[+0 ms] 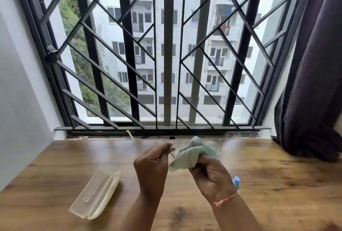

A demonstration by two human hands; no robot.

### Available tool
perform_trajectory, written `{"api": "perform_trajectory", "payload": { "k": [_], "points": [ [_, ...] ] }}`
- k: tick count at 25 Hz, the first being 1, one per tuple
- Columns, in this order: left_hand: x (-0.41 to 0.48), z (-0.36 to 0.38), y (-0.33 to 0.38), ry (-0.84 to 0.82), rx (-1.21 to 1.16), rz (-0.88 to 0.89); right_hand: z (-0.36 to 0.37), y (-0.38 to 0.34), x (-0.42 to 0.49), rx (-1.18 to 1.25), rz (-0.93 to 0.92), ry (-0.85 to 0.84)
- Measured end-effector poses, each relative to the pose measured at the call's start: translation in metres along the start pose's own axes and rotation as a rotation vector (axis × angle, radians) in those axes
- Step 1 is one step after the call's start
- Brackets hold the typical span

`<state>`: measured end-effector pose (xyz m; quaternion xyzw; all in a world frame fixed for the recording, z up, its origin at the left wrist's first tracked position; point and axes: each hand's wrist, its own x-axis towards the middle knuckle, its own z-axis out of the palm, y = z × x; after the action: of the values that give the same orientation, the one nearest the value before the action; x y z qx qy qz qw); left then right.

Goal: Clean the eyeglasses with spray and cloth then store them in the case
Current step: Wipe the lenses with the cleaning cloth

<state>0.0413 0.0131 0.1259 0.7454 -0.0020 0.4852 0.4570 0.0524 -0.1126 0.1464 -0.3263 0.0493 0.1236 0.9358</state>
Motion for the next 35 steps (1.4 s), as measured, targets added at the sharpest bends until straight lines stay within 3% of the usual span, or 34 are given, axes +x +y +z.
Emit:
{"api": "perform_trajectory", "payload": {
  "k": [8, 17, 28, 35],
  "points": [
    [-0.017, 0.001, 0.009, -0.070, -0.041, 0.050, 0.010, 0.017, -0.007, -0.108, -0.048, 0.043],
    [-0.013, -0.003, 0.013, -0.049, -0.053, 0.066, 0.014, 0.003, -0.010, -0.009, -0.095, 0.162],
    [-0.014, -0.006, 0.007, -0.032, 0.026, 0.024, -0.002, -0.004, -0.010, 0.007, 0.042, 0.023],
    [-0.012, -0.008, -0.001, -0.037, 0.016, 0.030, -0.014, -0.012, -0.006, 0.101, 0.017, 0.053]
  ]
}}
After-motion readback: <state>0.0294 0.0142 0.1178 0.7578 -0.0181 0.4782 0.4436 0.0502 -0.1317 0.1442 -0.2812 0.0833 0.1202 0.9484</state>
